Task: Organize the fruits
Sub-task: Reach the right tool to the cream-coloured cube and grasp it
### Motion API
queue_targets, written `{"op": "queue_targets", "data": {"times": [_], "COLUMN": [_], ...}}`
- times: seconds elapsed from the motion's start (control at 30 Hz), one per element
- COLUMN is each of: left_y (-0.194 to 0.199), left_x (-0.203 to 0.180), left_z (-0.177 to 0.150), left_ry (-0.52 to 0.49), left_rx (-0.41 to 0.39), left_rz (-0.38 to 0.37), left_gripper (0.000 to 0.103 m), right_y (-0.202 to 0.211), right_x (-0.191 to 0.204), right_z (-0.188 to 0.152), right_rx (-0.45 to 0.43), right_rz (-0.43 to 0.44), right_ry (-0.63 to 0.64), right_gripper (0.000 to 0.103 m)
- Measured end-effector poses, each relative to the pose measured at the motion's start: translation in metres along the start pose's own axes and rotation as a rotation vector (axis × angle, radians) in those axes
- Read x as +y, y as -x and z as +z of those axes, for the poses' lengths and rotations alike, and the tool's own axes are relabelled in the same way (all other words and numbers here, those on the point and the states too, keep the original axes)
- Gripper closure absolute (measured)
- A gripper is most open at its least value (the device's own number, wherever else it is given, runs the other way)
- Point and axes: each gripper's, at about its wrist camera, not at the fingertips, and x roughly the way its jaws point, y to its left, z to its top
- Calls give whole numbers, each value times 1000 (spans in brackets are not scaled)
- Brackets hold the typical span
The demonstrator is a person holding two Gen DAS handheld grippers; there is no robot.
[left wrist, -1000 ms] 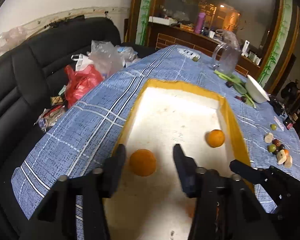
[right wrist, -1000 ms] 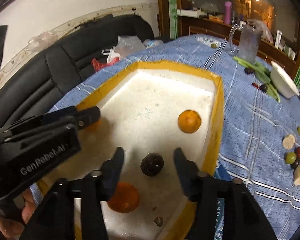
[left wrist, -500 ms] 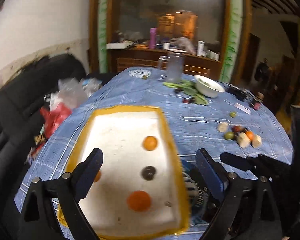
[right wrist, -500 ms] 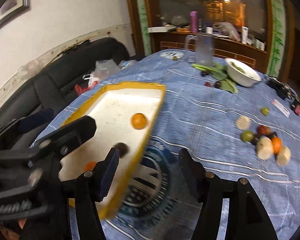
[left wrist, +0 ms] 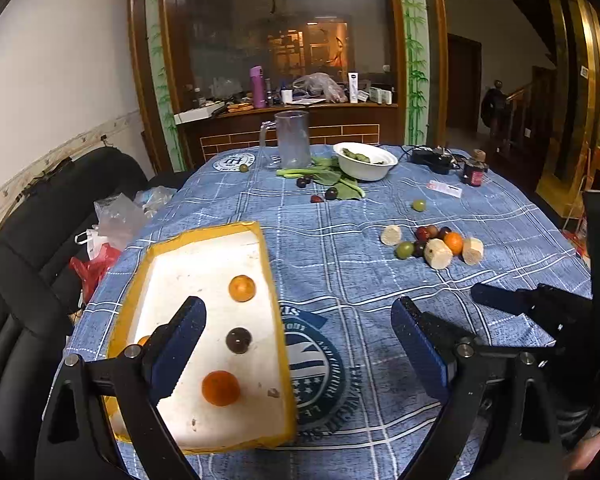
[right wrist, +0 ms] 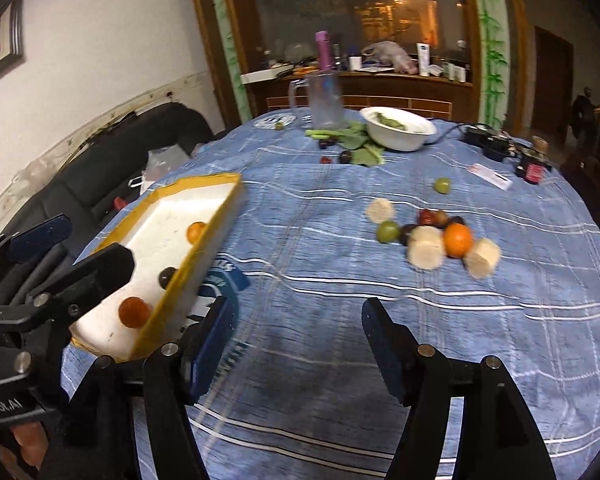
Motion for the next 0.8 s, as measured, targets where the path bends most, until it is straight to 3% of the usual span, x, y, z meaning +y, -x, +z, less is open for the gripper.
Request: {"op": "queue_targets", "data": {"times": [0.17,0.43,0.8], "left_y": [-7,-46,-105], "left_x": [-4,12,-41], "left_z": [-2,-2,15], "left_ry": [20,132,149], "left_rx": [37,136,230], "left_rz": [-33,-45,-241], "left_gripper": [10,10,10], "right_y": [9,11,-40], "right_x": [-35,-112,-177], "right_z": [-5,-8,25], "right_rx": [-7,18,49], "right_rz": [-47,-157,-175], "right_ry": [-47,-151,-257], "right_gripper": [32,32,32]}}
